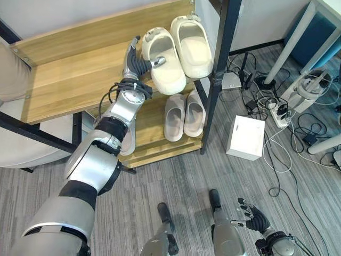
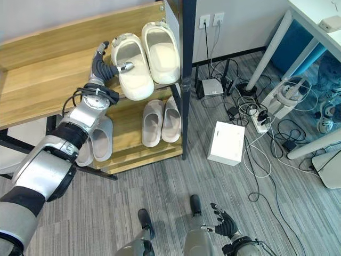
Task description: Arrange the slippers neatly on the shoe rack.
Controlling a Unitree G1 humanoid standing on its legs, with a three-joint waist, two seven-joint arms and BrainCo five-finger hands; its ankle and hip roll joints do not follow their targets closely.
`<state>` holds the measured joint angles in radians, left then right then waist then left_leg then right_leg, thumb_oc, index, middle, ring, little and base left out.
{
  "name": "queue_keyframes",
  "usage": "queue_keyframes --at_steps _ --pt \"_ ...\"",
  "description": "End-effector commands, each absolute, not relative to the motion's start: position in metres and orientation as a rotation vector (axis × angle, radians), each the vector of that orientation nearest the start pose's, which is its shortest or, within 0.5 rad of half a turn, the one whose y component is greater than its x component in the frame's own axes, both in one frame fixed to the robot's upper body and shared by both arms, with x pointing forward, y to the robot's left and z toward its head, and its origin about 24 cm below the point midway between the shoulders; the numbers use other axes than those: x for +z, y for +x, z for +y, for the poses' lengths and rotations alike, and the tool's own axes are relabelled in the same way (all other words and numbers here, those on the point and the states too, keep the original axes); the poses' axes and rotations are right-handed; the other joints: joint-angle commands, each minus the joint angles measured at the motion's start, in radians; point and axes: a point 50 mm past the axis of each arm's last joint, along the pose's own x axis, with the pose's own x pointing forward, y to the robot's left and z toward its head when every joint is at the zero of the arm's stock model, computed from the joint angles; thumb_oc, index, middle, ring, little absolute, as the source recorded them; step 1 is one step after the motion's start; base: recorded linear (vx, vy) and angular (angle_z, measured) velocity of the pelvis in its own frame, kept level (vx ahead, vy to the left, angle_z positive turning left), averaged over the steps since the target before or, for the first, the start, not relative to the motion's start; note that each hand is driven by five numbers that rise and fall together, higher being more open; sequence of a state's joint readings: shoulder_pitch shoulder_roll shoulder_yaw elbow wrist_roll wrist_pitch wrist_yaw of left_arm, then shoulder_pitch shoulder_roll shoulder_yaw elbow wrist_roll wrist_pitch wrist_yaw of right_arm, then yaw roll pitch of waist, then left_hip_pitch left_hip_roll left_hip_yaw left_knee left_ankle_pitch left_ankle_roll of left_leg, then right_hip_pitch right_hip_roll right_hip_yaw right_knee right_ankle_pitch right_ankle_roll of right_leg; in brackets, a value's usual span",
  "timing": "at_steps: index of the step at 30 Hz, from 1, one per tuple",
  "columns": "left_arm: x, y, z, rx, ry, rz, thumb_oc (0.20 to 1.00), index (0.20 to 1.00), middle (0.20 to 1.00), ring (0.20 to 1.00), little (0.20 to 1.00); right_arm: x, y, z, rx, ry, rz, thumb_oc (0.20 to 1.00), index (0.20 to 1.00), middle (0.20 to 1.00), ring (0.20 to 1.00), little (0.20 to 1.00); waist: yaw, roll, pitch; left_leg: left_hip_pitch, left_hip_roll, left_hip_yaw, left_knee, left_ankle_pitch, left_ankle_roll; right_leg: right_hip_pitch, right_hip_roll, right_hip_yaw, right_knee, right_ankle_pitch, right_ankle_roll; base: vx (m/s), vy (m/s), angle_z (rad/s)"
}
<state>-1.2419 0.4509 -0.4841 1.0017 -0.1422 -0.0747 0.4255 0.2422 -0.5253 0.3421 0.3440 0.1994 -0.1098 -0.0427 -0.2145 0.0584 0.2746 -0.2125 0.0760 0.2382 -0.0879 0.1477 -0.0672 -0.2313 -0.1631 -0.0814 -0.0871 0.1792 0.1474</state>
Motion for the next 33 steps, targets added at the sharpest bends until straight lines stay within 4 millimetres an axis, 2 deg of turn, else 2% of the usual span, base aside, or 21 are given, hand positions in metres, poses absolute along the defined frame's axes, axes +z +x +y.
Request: queue_keyframes --at_steps 1,2,3,8,13,17,22,29,30,32,33 --pt "0.284 0.417 0.204 0.457 0.709 -0.395 1.000 1.000 1.000 1.000 1.000 -0.043 0.178 -0.219 0.167 -0.321 0.387 1.000 1.000 1.000 1.000 1.000 -0.025 -0.053 0.050 0.066 0.014 -0.026 0.009 -0.070 -0.017 -0.006 -0.023 -0.001 0.063 -0.068 0.038 0.00 0.000 0.00" --pt "0.284 0.417 0.205 0.458 0.710 -0.395 1.000 1.000 1.000 1.000 1.000 -0.043 0.178 -0.219 0.167 -0.321 0.387 1.000 1.000 1.000 1.000 1.000 -0.025 -0.053 0.050 0.065 0.014 -0.026 0.009 -0.070 -0.017 -0.007 -0.023 -0.001 0.063 -0.067 0.038 -0.04 -0.012 0.02" --pt "0.299 0.414 0.209 0.496 0.751 -0.445 1.000 1.000 1.000 1.000 1.000 -0.041 0.179 -0.220 0.166 -0.322 0.377 1.000 1.000 1.000 1.000 1.000 -0.026 -0.055 0.054 0.057 0.015 -0.026 0.008 -0.068 -0.019 -0.014 -0.022 0.000 0.060 -0.064 0.038 -0.03 -0.006 0.04" --pt "0.328 0.406 0.220 0.589 0.831 -0.528 1.000 1.000 1.000 1.000 1.000 -0.038 0.181 -0.222 0.167 -0.331 0.360 1.000 1.000 1.000 1.000 1.000 -0.029 -0.059 0.059 0.044 0.016 -0.025 0.005 -0.064 -0.022 -0.027 -0.020 0.000 0.054 -0.057 0.041 -0.02 -0.001 -0.01" --pt "0.332 0.405 0.206 0.581 0.911 -0.588 1.000 1.000 1.000 1.000 1.000 -0.038 0.180 -0.222 0.173 -0.325 0.361 1.000 1.000 1.000 1.000 1.000 -0.020 -0.054 0.052 0.056 0.016 -0.030 0.005 -0.068 -0.022 -0.013 -0.021 -0.004 0.054 -0.061 0.039 -0.01 0.001 -0.03" --pt "0.326 0.401 0.201 0.581 0.913 -0.641 1.000 1.000 1.000 1.000 1.000 -0.042 0.176 -0.217 0.183 -0.298 0.376 1.000 1.000 1.000 1.000 1.000 -0.008 -0.044 0.024 0.072 0.014 -0.033 0.003 -0.074 -0.023 0.010 -0.021 -0.010 0.051 -0.070 0.036 0.00 -0.001 -0.02" --pt "0.314 0.395 0.204 0.575 0.814 -0.672 1.000 1.000 1.000 1.000 1.000 -0.049 0.170 -0.213 0.188 -0.282 0.410 1.000 1.000 1.000 1.000 1.000 0.005 -0.033 -0.018 0.096 0.014 -0.039 0.001 -0.080 -0.026 0.044 -0.020 -0.021 0.046 -0.080 0.033 0.03 -0.003 0.00" --pt "0.313 0.379 0.199 0.543 0.604 -0.778 1.000 1.000 1.000 1.000 1.000 -0.059 0.163 -0.209 0.179 -0.260 0.461 1.000 1.000 1.000 1.000 1.000 0.023 -0.028 -0.070 0.119 0.014 -0.050 0.001 -0.085 -0.028 0.086 -0.018 -0.036 0.031 -0.086 0.033 0.05 -0.025 0.10" --pt "0.313 0.370 0.188 0.461 0.478 -0.837 1.000 1.000 1.000 1.000 1.000 -0.061 0.162 -0.208 0.173 -0.252 0.473 1.000 1.000 1.000 1.000 1.000 0.030 -0.029 -0.085 0.127 0.011 -0.053 0.001 -0.086 -0.027 0.098 -0.016 -0.039 0.027 -0.086 0.033 0.04 -0.018 0.01" --pt "0.310 0.364 0.185 0.415 0.435 -0.856 1.000 1.000 1.000 1.000 1.000 -0.062 0.161 -0.208 0.173 -0.248 0.483 1.000 1.000 1.000 1.000 1.000 0.033 -0.028 -0.092 0.133 0.010 -0.054 0.001 -0.087 -0.027 0.107 -0.015 -0.041 0.024 -0.086 0.033 0.06 -0.029 0.06" --pt "0.302 0.351 0.173 0.274 0.278 -0.901 1.000 1.000 1.000 1.000 1.000 -0.066 0.159 -0.208 0.166 -0.236 0.506 1.000 1.000 1.000 1.000 1.000 0.043 -0.028 -0.107 0.142 0.010 -0.058 0.001 -0.088 -0.026 0.122 -0.015 -0.048 0.022 -0.088 0.032 0.07 -0.043 0.13"
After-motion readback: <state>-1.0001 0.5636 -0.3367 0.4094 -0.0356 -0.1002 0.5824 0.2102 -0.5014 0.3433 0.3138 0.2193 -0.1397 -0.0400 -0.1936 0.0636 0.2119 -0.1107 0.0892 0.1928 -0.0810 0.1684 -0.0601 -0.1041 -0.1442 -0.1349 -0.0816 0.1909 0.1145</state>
